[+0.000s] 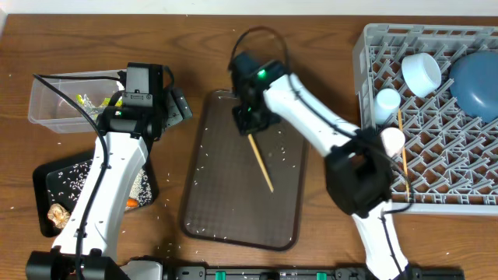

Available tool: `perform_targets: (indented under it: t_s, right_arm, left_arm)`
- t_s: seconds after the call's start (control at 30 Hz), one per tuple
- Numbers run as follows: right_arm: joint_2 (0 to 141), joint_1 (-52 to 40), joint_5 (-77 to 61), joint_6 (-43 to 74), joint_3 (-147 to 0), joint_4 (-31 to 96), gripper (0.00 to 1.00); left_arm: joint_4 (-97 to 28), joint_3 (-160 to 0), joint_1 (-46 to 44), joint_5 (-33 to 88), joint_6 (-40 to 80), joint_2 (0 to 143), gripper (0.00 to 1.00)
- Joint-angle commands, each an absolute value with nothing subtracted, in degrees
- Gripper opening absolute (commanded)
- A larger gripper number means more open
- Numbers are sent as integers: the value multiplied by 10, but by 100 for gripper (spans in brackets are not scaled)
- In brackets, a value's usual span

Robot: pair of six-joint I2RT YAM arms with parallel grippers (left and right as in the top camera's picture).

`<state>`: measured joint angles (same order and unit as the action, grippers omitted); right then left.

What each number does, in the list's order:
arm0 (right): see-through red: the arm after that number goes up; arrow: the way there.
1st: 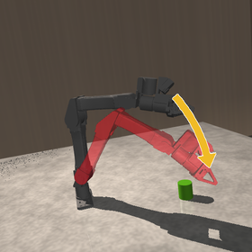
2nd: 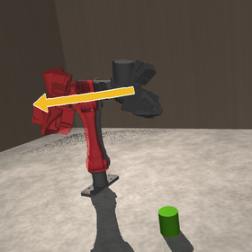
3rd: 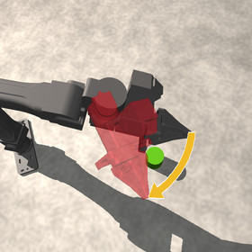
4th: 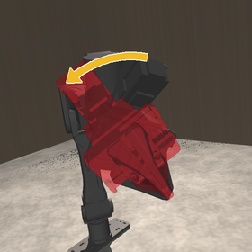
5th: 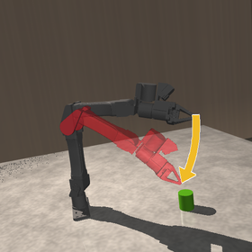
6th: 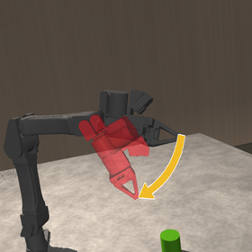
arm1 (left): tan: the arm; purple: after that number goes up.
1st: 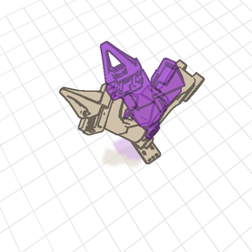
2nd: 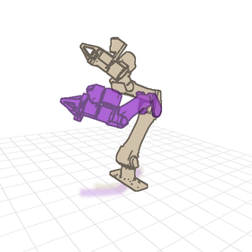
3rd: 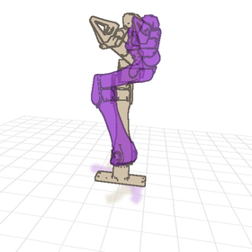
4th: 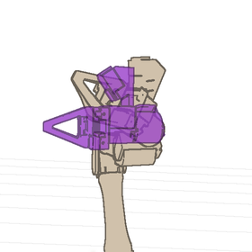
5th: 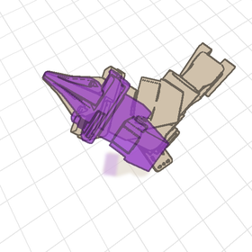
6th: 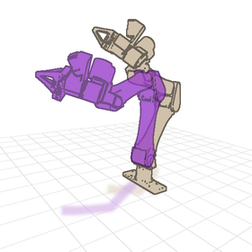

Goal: Sort waste into correct bins and load items into the dishwasher rack
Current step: 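Carry the chopstick right and insert it upright into the rack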

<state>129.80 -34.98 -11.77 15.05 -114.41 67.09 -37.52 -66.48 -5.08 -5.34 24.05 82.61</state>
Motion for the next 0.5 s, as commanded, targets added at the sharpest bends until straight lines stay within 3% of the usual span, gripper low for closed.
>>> perform_targets:
  t_s: [0.0,0.47]
  right_arm:
    - [1221,-317,-110,115,-1177,685,1]
    - [1113,-82,46,85,-1179,793,1]
  left_arm:
    - [-377,-668,-51,-60,243,822,98]
    - [-377,-668,-51,-60,243,822,98]
